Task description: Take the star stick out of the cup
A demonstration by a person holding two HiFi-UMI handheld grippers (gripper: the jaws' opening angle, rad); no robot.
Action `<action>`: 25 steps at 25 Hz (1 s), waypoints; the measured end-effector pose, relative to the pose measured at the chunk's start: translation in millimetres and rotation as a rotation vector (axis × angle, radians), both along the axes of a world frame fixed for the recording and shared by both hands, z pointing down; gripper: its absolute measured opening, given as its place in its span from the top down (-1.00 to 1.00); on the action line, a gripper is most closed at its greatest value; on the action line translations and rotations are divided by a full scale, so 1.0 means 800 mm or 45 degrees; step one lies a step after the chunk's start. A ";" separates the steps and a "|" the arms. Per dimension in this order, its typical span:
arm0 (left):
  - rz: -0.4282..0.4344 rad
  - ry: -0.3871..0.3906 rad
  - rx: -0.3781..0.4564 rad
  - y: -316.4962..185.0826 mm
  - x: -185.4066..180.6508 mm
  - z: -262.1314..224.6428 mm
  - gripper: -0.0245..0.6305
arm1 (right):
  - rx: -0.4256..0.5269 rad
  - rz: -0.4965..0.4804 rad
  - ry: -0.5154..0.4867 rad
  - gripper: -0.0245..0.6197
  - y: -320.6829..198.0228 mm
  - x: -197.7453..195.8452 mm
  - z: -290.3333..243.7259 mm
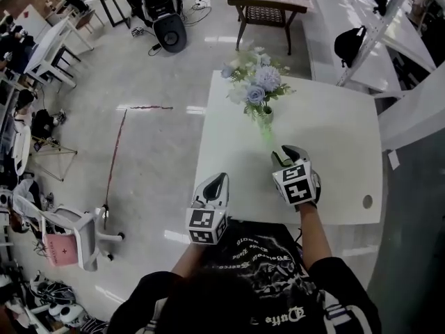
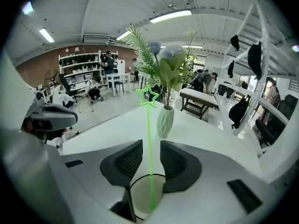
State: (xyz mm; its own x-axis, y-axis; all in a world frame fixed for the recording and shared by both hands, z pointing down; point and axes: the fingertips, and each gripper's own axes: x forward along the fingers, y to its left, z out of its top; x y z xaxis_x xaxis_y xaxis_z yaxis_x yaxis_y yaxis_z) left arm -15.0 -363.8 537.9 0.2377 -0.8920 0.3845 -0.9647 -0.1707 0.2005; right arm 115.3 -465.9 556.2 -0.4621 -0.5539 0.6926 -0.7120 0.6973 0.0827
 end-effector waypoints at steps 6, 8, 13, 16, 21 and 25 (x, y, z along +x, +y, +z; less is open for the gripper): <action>-0.044 0.004 0.000 -0.002 -0.005 0.003 0.86 | -0.034 -0.016 0.057 0.70 -0.003 -0.001 0.010; -0.047 0.003 -0.001 -0.003 -0.004 0.004 0.86 | -0.033 -0.016 0.077 0.74 -0.002 0.000 0.010; -0.043 -0.008 0.007 -0.007 -0.002 0.005 0.86 | -0.022 -0.004 0.096 0.87 -0.004 0.004 0.011; -0.039 -0.005 0.004 -0.008 -0.001 0.007 0.86 | -0.019 0.003 0.096 0.88 -0.005 0.006 0.012; -0.023 -0.002 0.001 -0.008 0.004 0.010 0.86 | 0.011 0.009 0.065 0.89 -0.007 0.008 0.007; -0.003 -0.003 0.001 -0.008 0.008 0.008 0.86 | 0.031 0.026 0.003 0.89 -0.002 0.008 -0.002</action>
